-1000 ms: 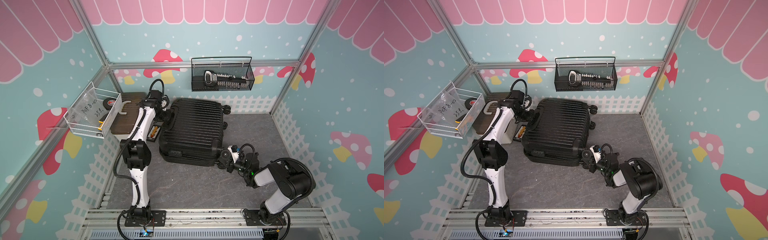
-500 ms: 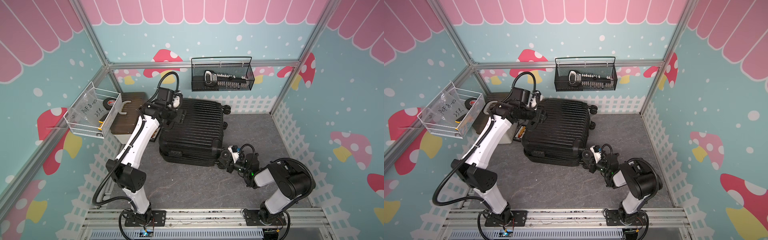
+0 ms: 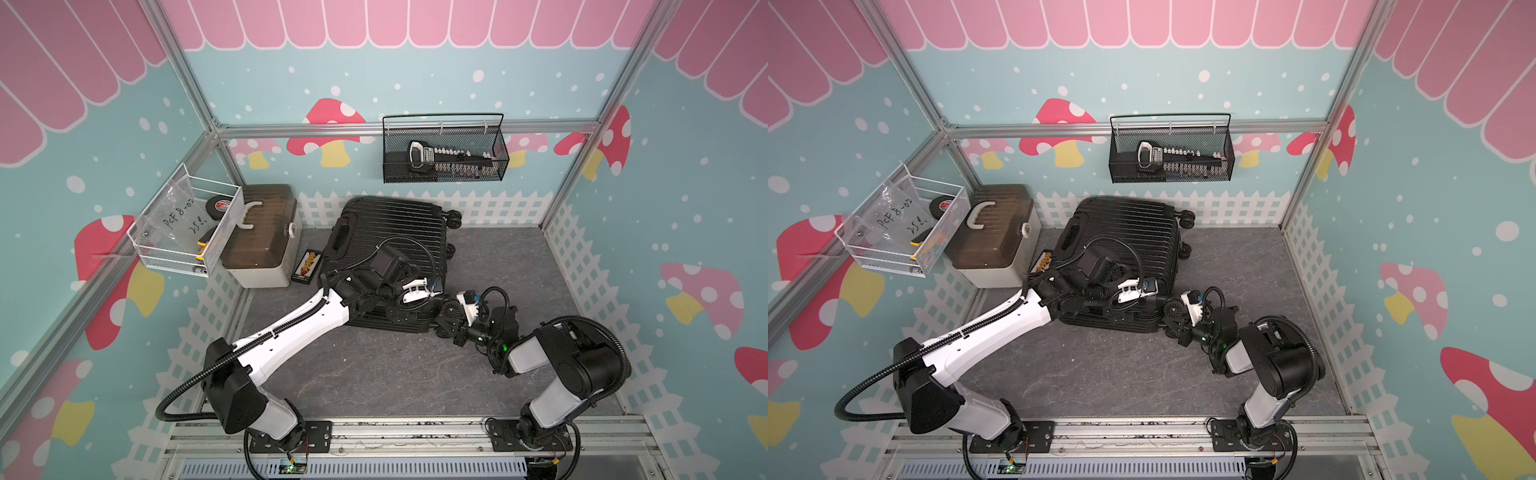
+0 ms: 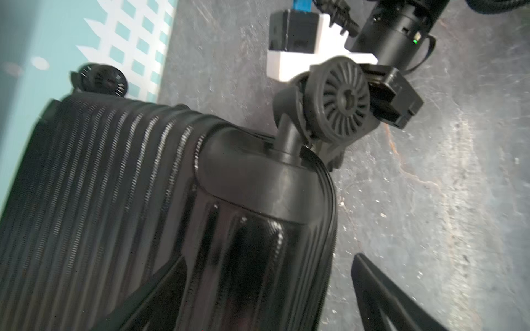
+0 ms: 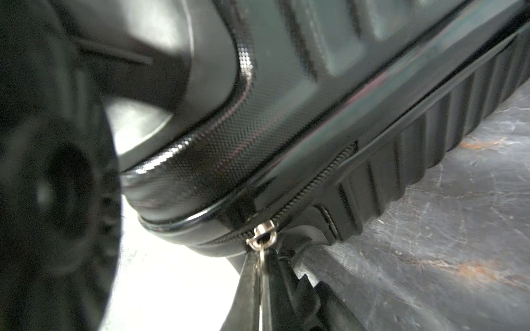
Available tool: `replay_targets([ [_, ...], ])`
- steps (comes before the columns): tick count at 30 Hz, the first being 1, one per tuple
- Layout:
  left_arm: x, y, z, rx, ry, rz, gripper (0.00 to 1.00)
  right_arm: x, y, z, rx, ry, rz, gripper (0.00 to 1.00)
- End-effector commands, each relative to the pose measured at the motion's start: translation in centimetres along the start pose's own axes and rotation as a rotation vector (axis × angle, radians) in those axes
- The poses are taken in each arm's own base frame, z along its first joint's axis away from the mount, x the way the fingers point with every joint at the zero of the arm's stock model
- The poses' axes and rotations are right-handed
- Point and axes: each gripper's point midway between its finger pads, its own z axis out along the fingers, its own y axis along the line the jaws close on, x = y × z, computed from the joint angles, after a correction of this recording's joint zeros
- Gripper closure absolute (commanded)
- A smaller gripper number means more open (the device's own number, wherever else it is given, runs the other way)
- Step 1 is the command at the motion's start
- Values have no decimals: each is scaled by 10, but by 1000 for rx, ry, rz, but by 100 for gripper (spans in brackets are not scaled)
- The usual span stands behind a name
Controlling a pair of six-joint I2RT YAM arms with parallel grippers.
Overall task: Close the suitcase zippers
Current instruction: Zip the zipper on the suitcase.
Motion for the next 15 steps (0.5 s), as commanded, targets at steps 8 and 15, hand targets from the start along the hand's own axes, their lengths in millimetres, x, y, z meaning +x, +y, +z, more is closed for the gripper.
replay_targets([
  [8,-10,56,32,-315,34,72,10,13,18,-11,-59,14,137,100],
  [15,-7,81,47,-452,50,5,11,11,29,-20,-61,-7,146,100],
])
